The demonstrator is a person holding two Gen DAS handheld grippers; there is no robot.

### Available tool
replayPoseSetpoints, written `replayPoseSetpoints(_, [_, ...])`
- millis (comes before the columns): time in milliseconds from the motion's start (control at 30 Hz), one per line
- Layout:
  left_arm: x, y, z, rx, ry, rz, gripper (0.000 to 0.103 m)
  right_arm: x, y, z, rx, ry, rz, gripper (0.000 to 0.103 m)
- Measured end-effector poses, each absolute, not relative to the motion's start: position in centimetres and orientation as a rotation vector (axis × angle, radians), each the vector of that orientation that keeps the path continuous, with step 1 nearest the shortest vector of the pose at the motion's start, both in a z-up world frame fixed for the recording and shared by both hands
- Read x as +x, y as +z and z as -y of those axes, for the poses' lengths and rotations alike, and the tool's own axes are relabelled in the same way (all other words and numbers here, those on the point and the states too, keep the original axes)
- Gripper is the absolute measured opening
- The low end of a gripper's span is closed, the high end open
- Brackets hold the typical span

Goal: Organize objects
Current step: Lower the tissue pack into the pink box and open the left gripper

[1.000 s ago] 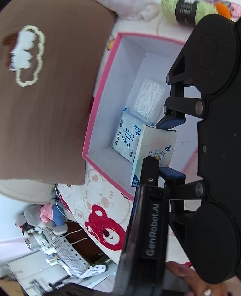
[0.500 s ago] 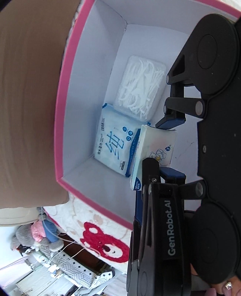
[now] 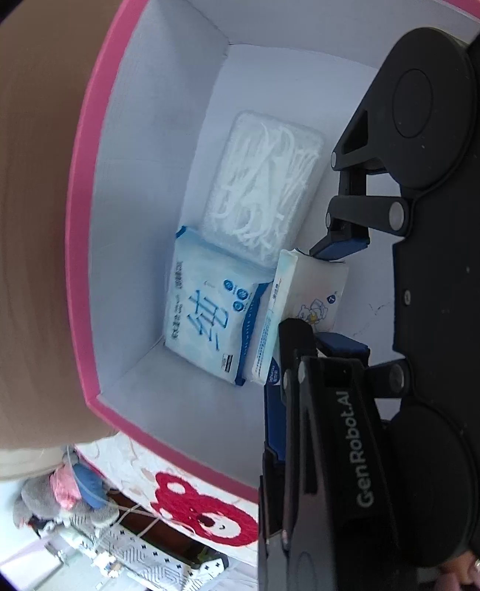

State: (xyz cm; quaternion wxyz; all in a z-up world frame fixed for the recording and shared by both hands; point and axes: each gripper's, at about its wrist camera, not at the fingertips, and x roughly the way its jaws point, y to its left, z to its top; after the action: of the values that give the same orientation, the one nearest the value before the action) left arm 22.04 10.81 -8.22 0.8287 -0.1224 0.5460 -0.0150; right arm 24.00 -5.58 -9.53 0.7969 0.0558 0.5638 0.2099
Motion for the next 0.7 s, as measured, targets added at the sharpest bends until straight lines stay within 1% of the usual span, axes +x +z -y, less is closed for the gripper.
replayPoseSetpoints(167, [22.5, -8.8, -11.1, -0.295, -0.051, -1.173, 0.036, 24.6, -10.8, 6.4, 0.225, 0.417, -1.289, 0.047])
replayPoseSetpoints(267, [22.6, -9.1, -11.1, -0.304, -0.057, -1.18, 0.036, 24.4, -10.9, 6.5, 0.231, 0.402, -1.285, 0.046])
replayPoseSetpoints(400, [22.5, -8.7, -11.5, -0.325, -0.059, -1.161, 0.036, 24.3, -10.4, 6.3, 0.224, 0.398, -1.249, 0.035])
replayPoseSetpoints(433, [22.4, -8.4, -11.5, -0.319, -0.056, -1.149, 0.036, 24.3, -10.3, 6.1, 0.223, 0.391, -1.25, 0.034])
replayPoseSetpoints(500, [22.2, -7.8, -11.8, -0.313, -0.053, -1.135, 0.036, 24.5, -10.4, 5.7, 0.211, 0.375, -1.264, 0.029])
replayPoseSetpoints(700, [21.9, -6.8, -12.6, -0.315, -0.051, -1.123, 0.036, 24.5, -10.8, 5.2, 0.258, 0.347, -1.263, 0.028])
